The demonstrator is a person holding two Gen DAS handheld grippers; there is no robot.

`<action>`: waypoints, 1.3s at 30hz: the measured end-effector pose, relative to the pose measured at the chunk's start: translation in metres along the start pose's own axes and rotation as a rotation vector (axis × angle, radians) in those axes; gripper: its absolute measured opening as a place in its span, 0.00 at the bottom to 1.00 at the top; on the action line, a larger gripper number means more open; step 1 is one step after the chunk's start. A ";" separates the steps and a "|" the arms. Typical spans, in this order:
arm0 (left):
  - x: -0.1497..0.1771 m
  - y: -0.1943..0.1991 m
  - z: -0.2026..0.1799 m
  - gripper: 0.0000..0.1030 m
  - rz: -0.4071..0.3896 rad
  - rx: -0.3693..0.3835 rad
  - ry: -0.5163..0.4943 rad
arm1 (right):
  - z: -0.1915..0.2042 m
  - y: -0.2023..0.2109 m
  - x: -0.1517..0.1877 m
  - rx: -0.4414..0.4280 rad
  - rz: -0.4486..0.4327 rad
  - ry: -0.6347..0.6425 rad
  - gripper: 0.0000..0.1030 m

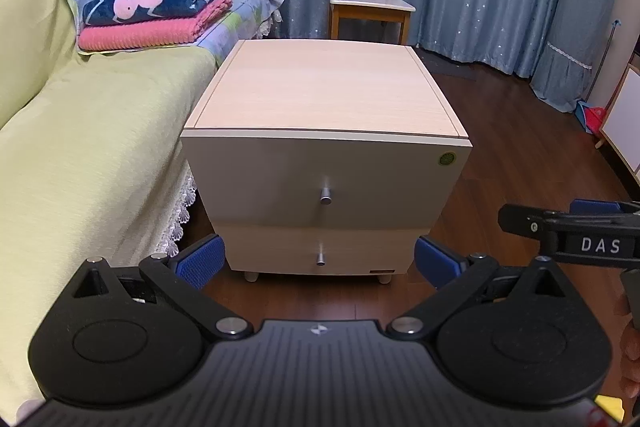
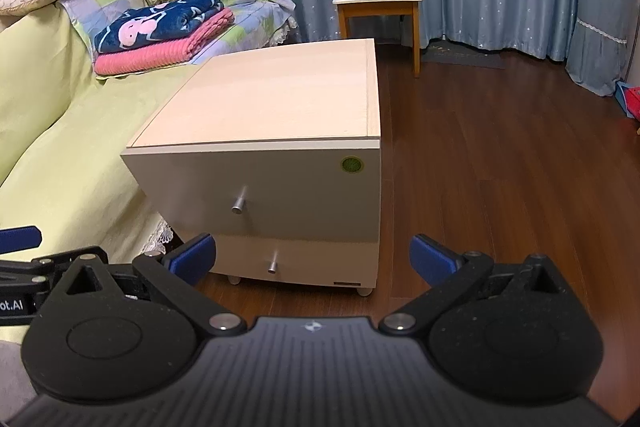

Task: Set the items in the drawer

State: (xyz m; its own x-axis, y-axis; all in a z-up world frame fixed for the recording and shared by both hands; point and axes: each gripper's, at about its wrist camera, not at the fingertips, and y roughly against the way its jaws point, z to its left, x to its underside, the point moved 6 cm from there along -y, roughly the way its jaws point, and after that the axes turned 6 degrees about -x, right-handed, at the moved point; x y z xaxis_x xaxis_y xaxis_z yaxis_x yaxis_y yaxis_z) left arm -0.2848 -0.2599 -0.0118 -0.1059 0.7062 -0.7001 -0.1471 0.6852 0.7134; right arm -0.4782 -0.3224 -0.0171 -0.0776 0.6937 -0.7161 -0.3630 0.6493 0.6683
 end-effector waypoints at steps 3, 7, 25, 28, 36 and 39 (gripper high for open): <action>0.001 0.003 0.002 0.99 -0.004 -0.015 0.000 | 0.002 0.002 0.002 0.000 0.003 0.009 0.99; 0.004 0.005 0.004 0.99 -0.009 -0.039 -0.005 | 0.004 0.001 0.007 -0.002 0.016 0.012 0.99; 0.009 -0.011 0.019 0.99 0.016 -0.068 0.006 | 0.006 -0.017 0.016 -0.020 0.059 -0.008 0.99; 0.008 -0.014 0.020 0.99 0.014 -0.061 0.008 | 0.006 -0.021 0.014 -0.023 0.059 -0.012 0.99; 0.001 -0.026 0.019 0.99 0.012 -0.043 0.012 | 0.007 -0.035 0.007 -0.016 0.057 -0.018 0.99; -0.002 -0.032 0.017 0.99 0.017 -0.042 0.004 | 0.005 -0.042 0.004 -0.014 0.063 -0.023 0.99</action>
State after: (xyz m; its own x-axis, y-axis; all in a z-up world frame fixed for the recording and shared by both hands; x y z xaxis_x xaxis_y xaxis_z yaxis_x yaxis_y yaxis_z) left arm -0.2633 -0.2805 -0.0330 -0.1129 0.7167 -0.6882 -0.1868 0.6649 0.7232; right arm -0.4584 -0.3448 -0.0467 -0.0798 0.7400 -0.6679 -0.3715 0.5997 0.7088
